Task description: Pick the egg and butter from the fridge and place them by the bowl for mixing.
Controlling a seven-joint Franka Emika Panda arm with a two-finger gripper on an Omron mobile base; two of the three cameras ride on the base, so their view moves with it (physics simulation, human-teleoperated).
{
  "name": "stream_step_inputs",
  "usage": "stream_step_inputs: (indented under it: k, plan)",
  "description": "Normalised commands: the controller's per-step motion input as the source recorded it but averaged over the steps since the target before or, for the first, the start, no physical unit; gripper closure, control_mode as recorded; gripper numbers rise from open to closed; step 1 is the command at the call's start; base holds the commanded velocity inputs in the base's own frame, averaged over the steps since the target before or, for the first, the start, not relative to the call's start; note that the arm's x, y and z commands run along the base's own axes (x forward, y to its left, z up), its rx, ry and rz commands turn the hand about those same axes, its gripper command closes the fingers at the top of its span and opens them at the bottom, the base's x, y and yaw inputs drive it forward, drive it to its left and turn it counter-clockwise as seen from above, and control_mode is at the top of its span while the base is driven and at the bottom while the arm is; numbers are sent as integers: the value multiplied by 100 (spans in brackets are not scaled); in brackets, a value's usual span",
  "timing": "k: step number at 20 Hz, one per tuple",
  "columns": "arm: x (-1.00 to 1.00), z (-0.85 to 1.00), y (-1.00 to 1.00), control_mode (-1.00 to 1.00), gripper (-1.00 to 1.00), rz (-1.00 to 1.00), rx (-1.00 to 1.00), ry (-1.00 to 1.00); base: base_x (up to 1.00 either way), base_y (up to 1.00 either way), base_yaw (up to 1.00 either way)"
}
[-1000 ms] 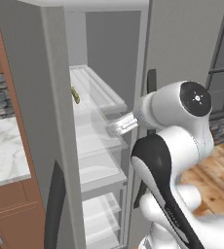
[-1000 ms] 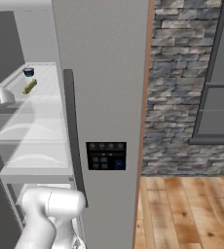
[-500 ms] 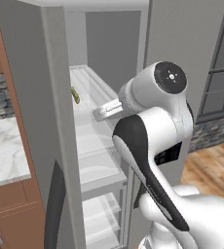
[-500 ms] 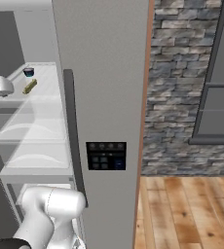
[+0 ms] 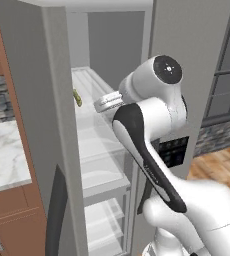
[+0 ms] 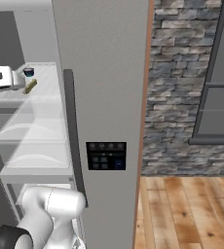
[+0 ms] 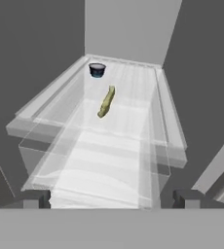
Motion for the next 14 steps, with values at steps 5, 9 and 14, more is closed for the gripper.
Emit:
stream_step_inputs:
  k: [5, 9, 14]
  plan:
    - [56, -4, 12, -100, -100, -1, 0, 0, 0, 0, 0]
    - [69, -16, 25, -100, -100, -4, 0, 0, 0, 0, 0]
    - [62, -27, 34, -100, -100, -4, 0, 0, 0, 0, 0]
